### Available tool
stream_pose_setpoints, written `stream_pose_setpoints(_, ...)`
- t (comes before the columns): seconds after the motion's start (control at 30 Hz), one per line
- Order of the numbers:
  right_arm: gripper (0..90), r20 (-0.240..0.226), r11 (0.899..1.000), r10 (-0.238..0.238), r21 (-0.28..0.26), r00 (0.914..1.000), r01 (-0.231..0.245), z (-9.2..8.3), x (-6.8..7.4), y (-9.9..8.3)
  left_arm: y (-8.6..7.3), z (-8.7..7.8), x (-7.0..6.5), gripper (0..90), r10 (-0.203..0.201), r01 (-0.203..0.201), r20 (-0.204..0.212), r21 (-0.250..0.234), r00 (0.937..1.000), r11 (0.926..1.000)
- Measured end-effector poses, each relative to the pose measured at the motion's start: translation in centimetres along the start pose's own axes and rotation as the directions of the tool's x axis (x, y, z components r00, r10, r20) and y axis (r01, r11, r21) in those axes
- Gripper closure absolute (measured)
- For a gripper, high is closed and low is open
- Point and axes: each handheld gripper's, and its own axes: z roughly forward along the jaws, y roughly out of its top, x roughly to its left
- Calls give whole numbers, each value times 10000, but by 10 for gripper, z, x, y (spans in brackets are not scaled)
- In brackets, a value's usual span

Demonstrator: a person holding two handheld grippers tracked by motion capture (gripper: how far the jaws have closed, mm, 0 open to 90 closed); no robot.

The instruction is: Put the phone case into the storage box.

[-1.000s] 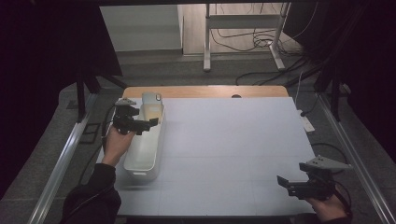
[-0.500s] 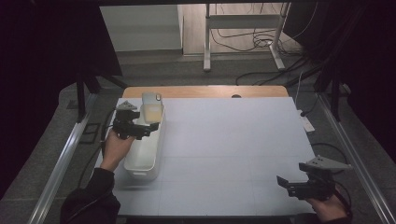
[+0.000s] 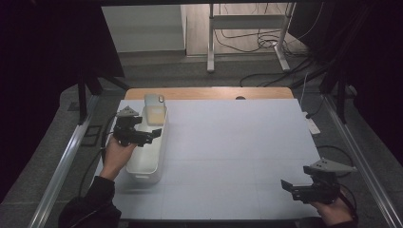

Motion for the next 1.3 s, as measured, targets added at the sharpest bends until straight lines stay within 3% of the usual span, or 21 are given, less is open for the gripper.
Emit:
stream_pose_setpoints(0.83,0,-29,9999,69,-86,10000,-69,-1,-1,0,-18,-21,-19,5,336,-338,-72,-324,9994,9989)
stream_pose_setpoints(1.0,0,-38,9999,96,-116,9999,-97,-1,-1,-1,-21,-25,-22,8,351,-349,21,-389,9994,9986)
stream_pose_setpoints(1.2,0,-43,9999,92,-114,9999,-93,-1,-1,-1,-25,-31,-28,12,311,-287,544,-436,9980,9986)
stream_pose_setpoints(1.3,0,-49,9999,94,-114,9999,-95,-1,-1,-1,-27,-34,-30,12,386,-364,529,-434,9979,9984)
